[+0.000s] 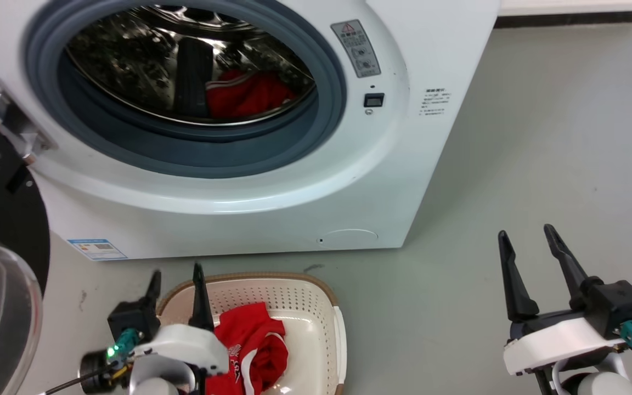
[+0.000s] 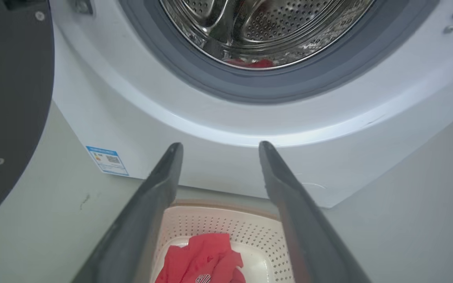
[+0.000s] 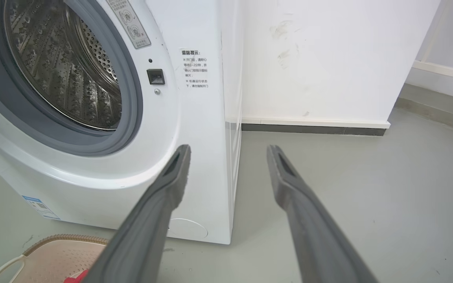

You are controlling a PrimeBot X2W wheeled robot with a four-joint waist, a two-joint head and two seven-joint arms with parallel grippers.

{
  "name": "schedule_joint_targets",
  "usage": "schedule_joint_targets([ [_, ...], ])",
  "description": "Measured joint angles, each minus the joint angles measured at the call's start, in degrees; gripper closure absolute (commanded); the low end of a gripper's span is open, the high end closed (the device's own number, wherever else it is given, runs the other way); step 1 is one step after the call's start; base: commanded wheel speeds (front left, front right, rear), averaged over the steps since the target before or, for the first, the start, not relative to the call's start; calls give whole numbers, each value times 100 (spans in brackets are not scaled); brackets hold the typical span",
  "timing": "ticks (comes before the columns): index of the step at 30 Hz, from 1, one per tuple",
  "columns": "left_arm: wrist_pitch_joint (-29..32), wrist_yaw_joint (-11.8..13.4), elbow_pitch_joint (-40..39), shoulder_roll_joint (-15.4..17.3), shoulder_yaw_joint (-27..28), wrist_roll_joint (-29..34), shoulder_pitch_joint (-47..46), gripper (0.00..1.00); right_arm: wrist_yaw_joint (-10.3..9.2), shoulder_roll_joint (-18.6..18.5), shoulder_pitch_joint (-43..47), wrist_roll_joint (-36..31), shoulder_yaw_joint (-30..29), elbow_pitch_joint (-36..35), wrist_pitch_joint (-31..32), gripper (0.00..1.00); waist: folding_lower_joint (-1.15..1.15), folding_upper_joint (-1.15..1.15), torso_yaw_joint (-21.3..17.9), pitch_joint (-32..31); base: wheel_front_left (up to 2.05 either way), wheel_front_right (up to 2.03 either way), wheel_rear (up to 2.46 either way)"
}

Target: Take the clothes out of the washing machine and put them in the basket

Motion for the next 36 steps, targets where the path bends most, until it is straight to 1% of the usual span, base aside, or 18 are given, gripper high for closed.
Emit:
schedule_joint_targets([
  [3, -1, 51, -655, 1, -9, 175, 67, 0, 1, 1, 52, -12, -59, -134, 60, 0, 0, 0, 67, -69, 0, 0, 0],
  [4, -1, 51, -655, 1, -9, 175, 67, 0, 1, 1, 52, -12, -59, -134, 60, 0, 0, 0, 67, -69, 0, 0, 0],
  [5, -1, 64, -980, 0, -13, 276, 91, 0, 1, 0, 102, -34, -91, -220, 103, 0, 0, 0, 99, -92, 0, 0, 0],
  [8, -1, 92, -1374, 1, -23, 428, 96, 0, 0, 1, 166, -34, -137, -346, 160, 0, 0, 0, 134, -92, 0, 0, 0],
  [11, 0, 88, -1613, 0, -56, 510, -31, 0, 1, 2, 193, -33, -207, -494, 205, 0, 0, 0, 169, -45, 0, 0, 0],
  [15, 0, -1, -1619, 0, -78, 579, -556, 0, 1, 0, 215, -24, -278, -661, 223, 0, 1, 0, 219, 132, 0, 0, 0],
  [21, -1, -165, -1056, 0, -59, 645, -1657, 0, 1, 1, 6, 24, -192, -765, 218, 0, 2, 0, 211, 528, 0, 0, 0],
  [27, -1, -256, -212, 29, 18, 713, -2866, 0, 0, 0, -231, 125, -80, -721, 116, 0, 2, 0, 82, 1033, 0, 0, 0],
  [32, 56, -293, 810, 214, 70, 724, -3870, 0, 1, 0, -491, 264, 68, -554, -30, 0, 3, 0, -94, 1472, 0, 0, 0],
  [36, 299, -293, 1540, 437, 156, 713, -4659, 0, 1, -1, -710, 431, 196, -390, -169, 0, 3, 0, -298, 1808, 0, 0, 0],
])
